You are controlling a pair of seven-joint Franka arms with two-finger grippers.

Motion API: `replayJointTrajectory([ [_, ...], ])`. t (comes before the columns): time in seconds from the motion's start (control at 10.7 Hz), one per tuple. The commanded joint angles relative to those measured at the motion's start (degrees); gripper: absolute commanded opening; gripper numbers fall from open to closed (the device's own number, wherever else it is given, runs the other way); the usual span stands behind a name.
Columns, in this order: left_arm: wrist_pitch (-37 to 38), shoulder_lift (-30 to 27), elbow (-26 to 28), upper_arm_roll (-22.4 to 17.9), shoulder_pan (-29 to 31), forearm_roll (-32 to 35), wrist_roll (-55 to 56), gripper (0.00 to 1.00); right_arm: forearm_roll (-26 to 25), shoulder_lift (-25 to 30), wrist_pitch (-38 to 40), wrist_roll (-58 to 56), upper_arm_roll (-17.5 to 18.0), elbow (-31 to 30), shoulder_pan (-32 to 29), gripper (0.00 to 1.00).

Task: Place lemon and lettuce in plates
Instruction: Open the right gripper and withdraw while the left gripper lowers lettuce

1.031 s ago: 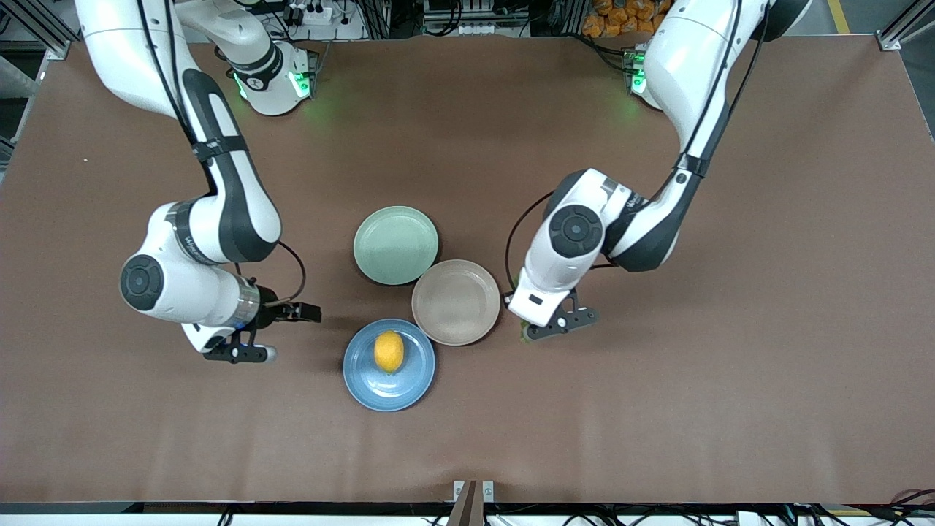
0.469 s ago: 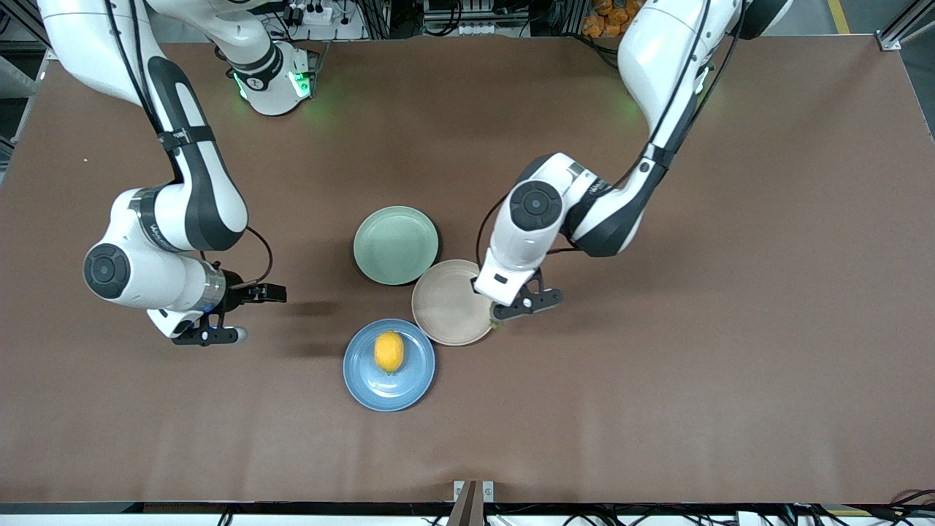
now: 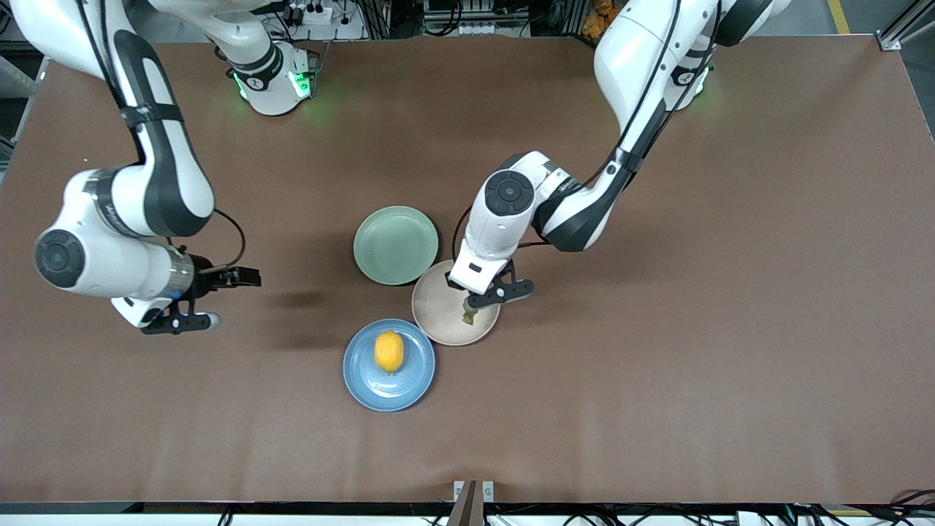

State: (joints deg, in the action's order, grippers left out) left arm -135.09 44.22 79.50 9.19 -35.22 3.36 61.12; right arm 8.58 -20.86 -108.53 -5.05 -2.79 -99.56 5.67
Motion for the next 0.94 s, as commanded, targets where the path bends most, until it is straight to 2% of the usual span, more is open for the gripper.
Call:
replayJointTrajectory([
  [0.0, -3.0, 1.5, -0.1, -1.0, -2.5, 0.2, 2.9, 0.0, -1.8, 4.8, 3.2, -1.5, 1.4, -2.0, -2.4, 1.0],
  [0.09, -4.4, 1.9, 0.0, -1.1, -2.8, 0.1, 3.6, 0.0, -1.8, 5.9, 4.6, -1.5, 1.4, -2.0, -2.8, 1.0],
  [0.19, -4.8, 2.3, -0.1, -1.1, -2.8, 0.0, 4.3, 0.34, -1.9, 6.8, 5.7, -1.5, 1.4, -2.0, -3.3, 1.0],
  [0.28, -5.0, 2.5, -0.1, -1.2, -2.8, 0.2, 4.4, 0.99, -1.9, 7.7, 6.5, -1.5, 1.4, -2.0, -3.4, 1.0],
  [0.66, -5.0, 2.2, 0.0, -1.4, -2.7, 2.2, 3.5, 1.0, -2.6, 12.8, 11.8, -1.5, 1.4, -2.0, -4.6, 1.0],
  [0.84, -4.7, 1.3, 0.0, -1.4, 0.6, 3.3, 0.5, 1.0, -3.0, 14.2, 12.3, -2.1, 1.4, -1.7, -4.6, 1.0],
])
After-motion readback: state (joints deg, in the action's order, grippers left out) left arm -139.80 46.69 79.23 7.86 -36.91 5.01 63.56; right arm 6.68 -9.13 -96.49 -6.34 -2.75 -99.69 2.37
